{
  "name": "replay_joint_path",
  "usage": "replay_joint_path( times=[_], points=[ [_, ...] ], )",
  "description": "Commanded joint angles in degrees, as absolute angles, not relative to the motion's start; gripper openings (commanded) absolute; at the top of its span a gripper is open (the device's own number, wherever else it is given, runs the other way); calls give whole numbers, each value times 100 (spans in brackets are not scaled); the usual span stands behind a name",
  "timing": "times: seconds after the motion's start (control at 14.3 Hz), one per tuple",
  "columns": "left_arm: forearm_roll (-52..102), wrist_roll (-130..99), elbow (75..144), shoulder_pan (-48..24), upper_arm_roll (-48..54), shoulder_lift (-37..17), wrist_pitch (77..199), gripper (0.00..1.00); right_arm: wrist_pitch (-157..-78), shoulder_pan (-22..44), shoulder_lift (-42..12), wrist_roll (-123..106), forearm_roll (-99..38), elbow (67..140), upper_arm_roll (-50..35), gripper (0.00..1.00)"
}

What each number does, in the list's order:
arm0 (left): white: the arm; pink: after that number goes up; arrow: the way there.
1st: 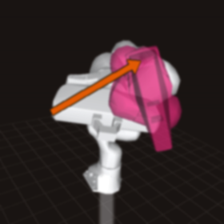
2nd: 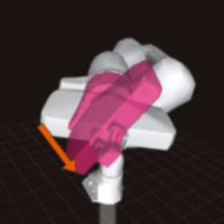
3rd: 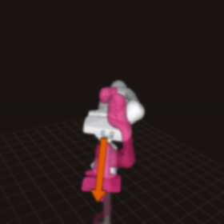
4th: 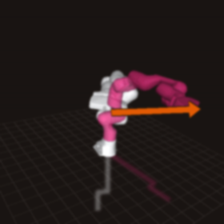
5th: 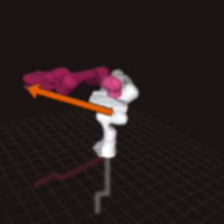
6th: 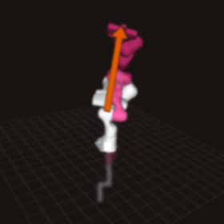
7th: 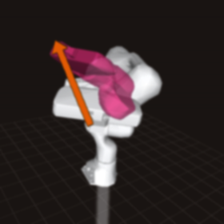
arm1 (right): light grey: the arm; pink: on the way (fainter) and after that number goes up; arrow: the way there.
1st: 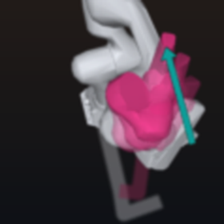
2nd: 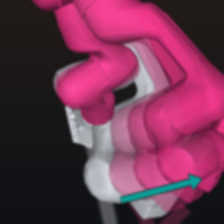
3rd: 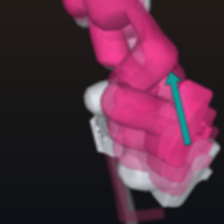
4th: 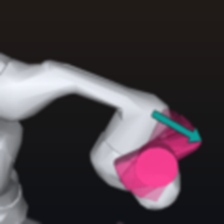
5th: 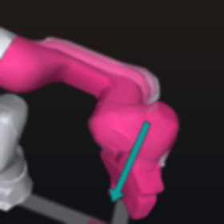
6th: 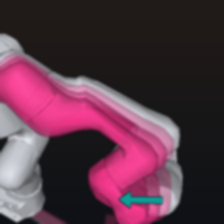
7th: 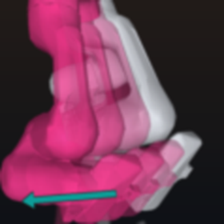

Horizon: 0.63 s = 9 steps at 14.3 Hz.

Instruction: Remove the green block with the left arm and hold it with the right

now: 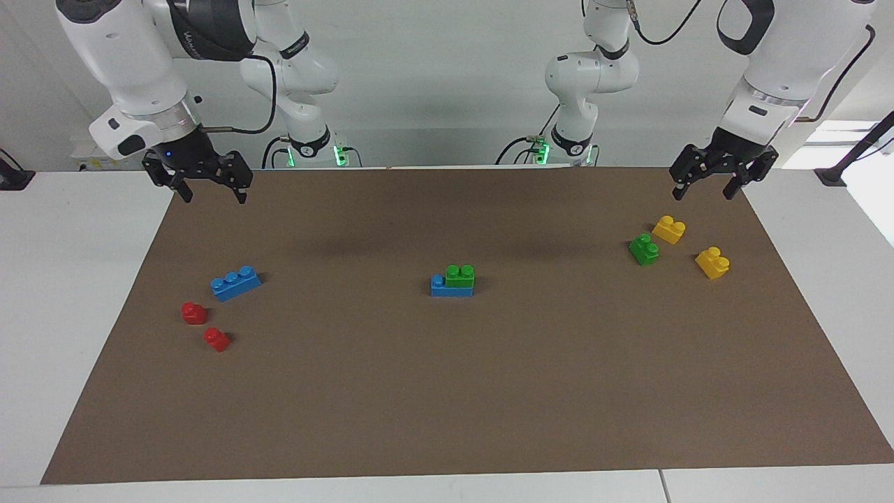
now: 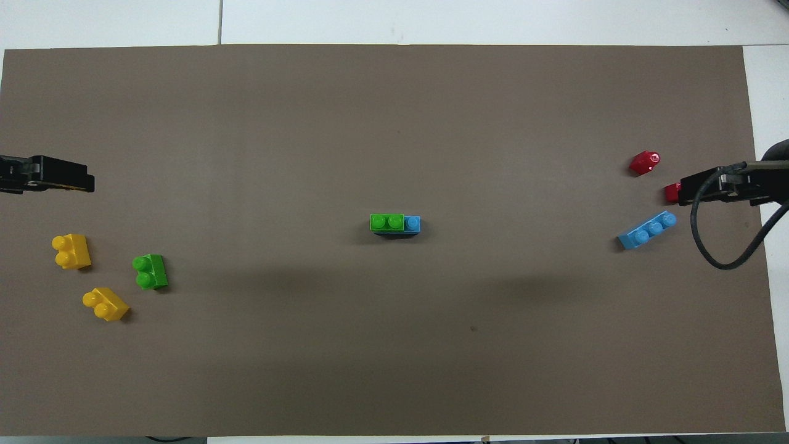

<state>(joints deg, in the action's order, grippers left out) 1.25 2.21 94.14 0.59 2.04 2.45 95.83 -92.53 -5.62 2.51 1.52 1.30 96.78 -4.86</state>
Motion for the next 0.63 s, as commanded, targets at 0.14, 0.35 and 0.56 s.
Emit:
replay_joint_path(
  times=[0.14, 0.35, 0.56],
  points=[
    [35, 272, 9580, 79, 211, 378, 9554, 100, -9229, -642, 325, 9, 114, 9765, -527, 100],
    [35, 255, 9580, 79, 211, 387, 9545, 100, -9194, -642, 325, -9, 114, 9765, -527, 100],
    [44, 237, 9597, 79, 220, 413, 9545, 100, -9202, -755, 325, -18, 114, 9765, -527, 100]
  ],
)
